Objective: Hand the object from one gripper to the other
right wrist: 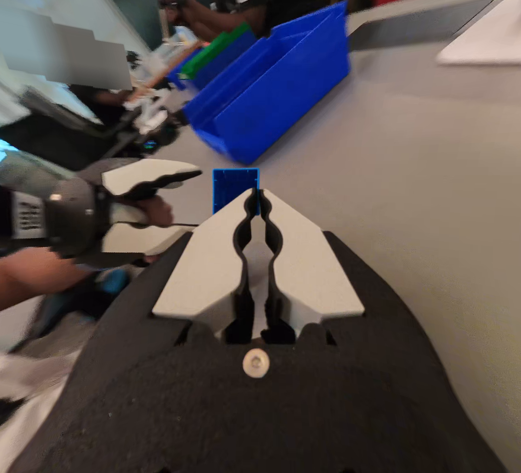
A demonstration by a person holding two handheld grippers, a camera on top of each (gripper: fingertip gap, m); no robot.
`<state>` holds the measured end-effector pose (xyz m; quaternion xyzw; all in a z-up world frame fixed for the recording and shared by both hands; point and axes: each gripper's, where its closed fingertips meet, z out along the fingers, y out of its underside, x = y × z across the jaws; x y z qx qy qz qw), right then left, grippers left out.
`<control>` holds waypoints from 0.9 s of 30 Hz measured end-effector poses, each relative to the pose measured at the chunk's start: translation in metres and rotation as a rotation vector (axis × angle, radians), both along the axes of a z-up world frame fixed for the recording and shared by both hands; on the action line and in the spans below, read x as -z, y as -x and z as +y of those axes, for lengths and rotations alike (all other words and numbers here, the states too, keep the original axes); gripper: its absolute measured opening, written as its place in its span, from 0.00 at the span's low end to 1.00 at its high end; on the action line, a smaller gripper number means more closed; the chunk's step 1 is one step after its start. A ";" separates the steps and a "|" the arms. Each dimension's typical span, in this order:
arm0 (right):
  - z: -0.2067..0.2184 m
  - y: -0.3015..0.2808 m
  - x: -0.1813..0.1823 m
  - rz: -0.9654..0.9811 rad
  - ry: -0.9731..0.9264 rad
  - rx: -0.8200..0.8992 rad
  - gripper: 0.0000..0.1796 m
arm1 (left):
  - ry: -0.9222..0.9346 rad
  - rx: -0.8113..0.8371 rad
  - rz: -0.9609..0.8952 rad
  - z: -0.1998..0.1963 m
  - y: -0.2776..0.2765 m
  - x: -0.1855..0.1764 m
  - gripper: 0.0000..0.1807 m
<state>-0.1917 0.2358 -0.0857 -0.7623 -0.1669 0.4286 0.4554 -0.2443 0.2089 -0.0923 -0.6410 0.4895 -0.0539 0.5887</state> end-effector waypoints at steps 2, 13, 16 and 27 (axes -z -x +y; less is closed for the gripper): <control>-0.008 0.014 0.003 0.084 0.077 -0.083 0.00 | -0.032 0.033 0.013 -0.004 -0.004 -0.001 0.28; -0.029 0.046 0.004 0.102 0.090 -0.195 0.01 | -0.079 0.053 0.050 -0.008 -0.003 -0.001 0.20; -0.030 0.046 -0.007 0.153 0.048 -0.215 0.04 | -0.104 0.046 0.028 -0.008 -0.002 -0.009 0.20; -0.017 0.029 -0.022 -0.080 -0.477 -0.069 0.41 | 0.616 0.289 -0.879 0.003 0.024 -0.057 0.19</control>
